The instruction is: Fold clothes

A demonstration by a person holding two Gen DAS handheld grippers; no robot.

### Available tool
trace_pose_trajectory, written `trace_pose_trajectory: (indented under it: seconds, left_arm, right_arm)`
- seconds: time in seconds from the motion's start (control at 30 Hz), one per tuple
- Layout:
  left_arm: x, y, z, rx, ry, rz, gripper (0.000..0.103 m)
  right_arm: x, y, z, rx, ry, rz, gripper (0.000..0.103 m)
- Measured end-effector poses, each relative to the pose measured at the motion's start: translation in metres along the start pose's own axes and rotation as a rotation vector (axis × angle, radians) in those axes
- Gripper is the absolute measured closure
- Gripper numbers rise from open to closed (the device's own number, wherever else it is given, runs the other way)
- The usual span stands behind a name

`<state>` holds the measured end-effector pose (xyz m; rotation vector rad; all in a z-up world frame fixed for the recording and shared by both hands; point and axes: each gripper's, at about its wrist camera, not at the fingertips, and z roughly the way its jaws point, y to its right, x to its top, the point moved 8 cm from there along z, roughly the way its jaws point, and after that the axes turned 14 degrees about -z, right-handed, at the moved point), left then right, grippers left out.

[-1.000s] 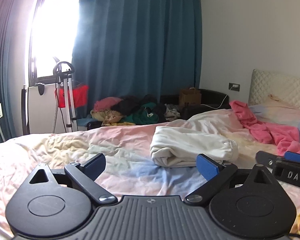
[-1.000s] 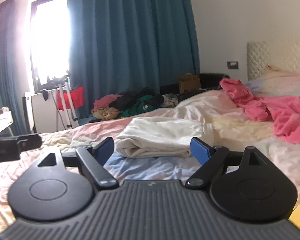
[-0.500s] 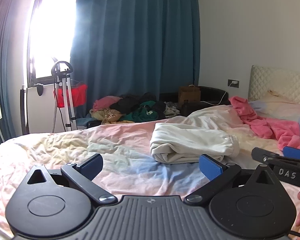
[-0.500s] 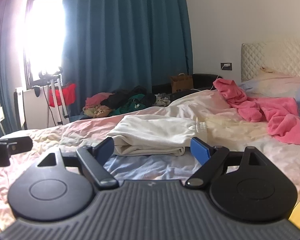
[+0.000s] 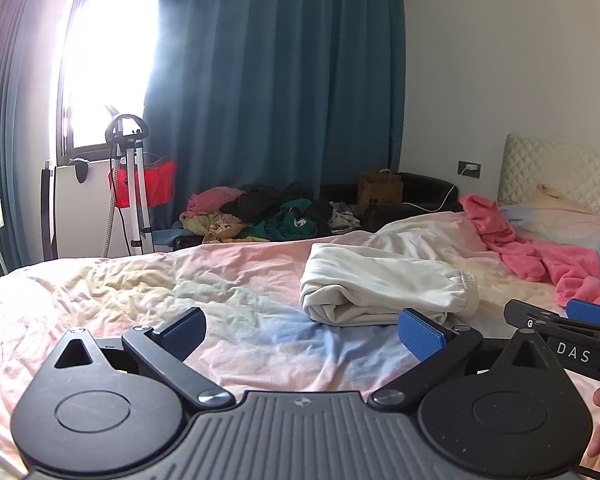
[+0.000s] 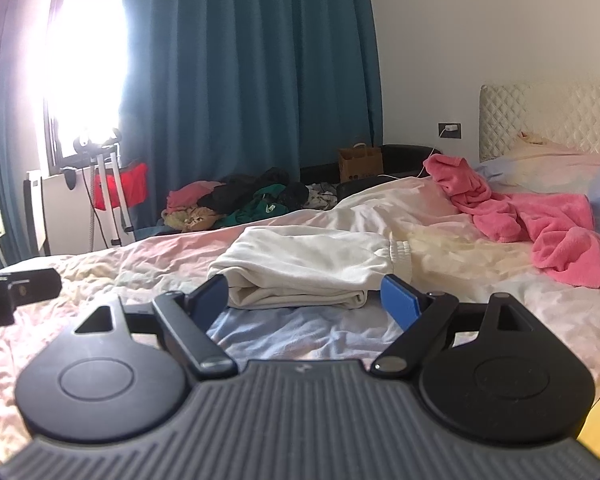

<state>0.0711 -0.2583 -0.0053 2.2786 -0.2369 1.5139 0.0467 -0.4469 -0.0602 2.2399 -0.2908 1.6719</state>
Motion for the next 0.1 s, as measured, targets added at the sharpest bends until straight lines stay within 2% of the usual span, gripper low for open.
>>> trace_pose_trajectory:
  seconds: [0.1]
  left_arm:
    - [-0.0002, 0.0003, -0.0008, 0.005, 0.004, 0.000, 0.000]
  right_arm:
    - [0.0000, -0.0008, -0.0001, 0.002, 0.000, -0.004, 0.018]
